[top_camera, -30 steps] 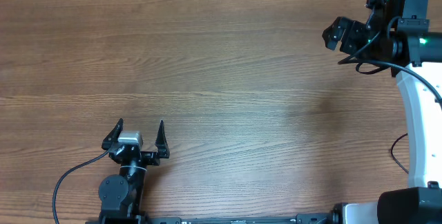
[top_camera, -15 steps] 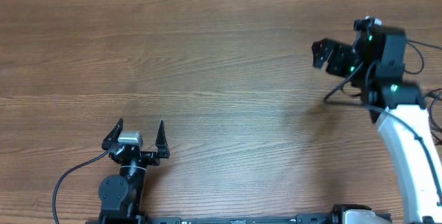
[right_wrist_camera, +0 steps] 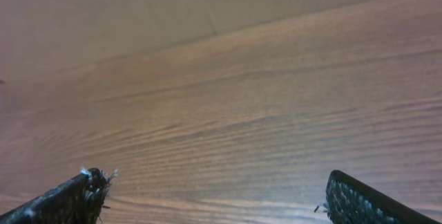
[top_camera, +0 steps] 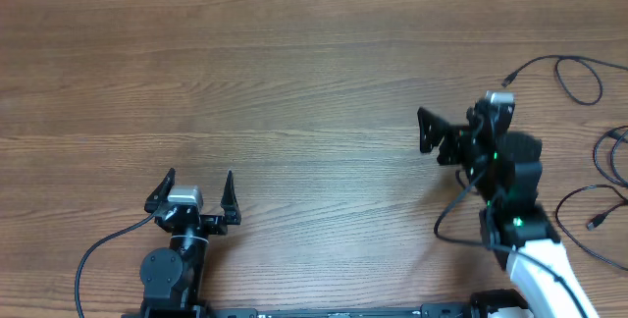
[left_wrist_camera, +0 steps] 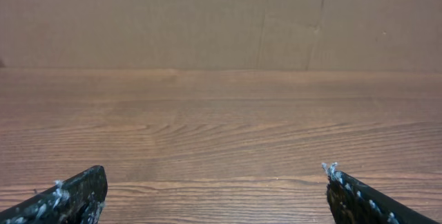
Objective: Untangle cables
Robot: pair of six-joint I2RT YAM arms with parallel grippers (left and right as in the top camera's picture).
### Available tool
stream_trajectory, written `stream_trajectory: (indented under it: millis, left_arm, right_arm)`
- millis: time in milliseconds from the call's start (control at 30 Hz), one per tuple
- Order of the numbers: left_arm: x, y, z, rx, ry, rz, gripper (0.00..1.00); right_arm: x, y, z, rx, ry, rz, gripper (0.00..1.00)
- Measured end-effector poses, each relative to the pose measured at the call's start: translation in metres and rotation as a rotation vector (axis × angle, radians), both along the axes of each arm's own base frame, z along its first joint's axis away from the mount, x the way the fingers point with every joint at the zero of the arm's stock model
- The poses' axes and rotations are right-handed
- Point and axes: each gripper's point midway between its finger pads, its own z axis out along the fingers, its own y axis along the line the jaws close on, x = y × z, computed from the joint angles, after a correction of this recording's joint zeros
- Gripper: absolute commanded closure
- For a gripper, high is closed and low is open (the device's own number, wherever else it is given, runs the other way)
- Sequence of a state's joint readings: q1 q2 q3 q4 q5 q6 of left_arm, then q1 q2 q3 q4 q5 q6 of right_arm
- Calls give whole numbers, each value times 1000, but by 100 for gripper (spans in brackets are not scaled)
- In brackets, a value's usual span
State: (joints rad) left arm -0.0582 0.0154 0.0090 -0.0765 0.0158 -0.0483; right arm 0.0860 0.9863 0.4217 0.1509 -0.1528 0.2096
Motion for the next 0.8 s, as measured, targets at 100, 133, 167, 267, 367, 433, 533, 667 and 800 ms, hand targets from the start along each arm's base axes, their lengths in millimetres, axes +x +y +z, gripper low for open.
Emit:
stream_trajectory:
  millis: [100,133,167,267,367,433,533,667,800]
  left_arm:
    - [0,0,0,0,0,0,1]
    - [0,0,0,0,0,0,1]
    - [0,0,0,0,0,0,1]
    - [0,0,0,0,0,0,0]
    - [0,0,0,0,0,0,0]
    - [0,0,0,0,0,0,0]
    - [0,0,0,0,0,0,1]
    - [0,0,0,0,0,0,0]
    - [0,0,0,0,0,0,1]
  right_arm:
    - [-15,-2,-11,2,-39,-2,0]
    - [-21,-2,-15,3,-54,-4,0]
    - [-25,-3,-19,3,-61,-5,0]
    - [-39,-5,-32,4,-84,-8,0]
    - [-53,-7,-49,3,-79,-11,0]
    - [-60,-7,-58,2,-71,-12,0]
    - [-66,-8,-62,0,-63,-15,0]
    - [-67,-8,-52,3,-100,-15,0]
    - [-69,-10,-41,5,-140,-22,0]
